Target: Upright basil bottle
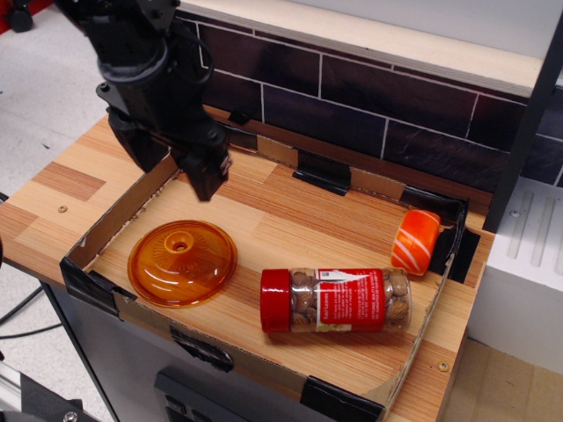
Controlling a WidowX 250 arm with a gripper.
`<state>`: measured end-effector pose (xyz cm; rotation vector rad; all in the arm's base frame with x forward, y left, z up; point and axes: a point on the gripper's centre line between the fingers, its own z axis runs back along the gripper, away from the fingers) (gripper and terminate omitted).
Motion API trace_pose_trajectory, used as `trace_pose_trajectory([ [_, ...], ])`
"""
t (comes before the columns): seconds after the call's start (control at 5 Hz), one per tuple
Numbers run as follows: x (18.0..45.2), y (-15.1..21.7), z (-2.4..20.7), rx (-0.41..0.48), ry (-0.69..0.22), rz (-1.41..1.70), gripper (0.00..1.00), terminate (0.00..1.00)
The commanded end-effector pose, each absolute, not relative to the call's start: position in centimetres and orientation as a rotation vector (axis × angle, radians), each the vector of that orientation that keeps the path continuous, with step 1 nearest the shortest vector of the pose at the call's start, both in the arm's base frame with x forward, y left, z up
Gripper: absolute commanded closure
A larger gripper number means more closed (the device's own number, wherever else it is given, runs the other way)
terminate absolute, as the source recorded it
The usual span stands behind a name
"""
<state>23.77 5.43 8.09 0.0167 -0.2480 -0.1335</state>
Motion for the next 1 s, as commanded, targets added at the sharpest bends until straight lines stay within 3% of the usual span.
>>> trace_pose_trajectory([
  [0.0, 22.7, 3.9, 8.5, 0.041, -0.187, -0.464, 0.00, 0.00],
  [0.6, 21.7, -0.3, 6.7, -0.023, -0.181, -0.673, 0.00, 0.00],
  [0.8, 22.0, -1.8, 6.1, 0.000, -0.189, -0.712, 0.00, 0.00],
])
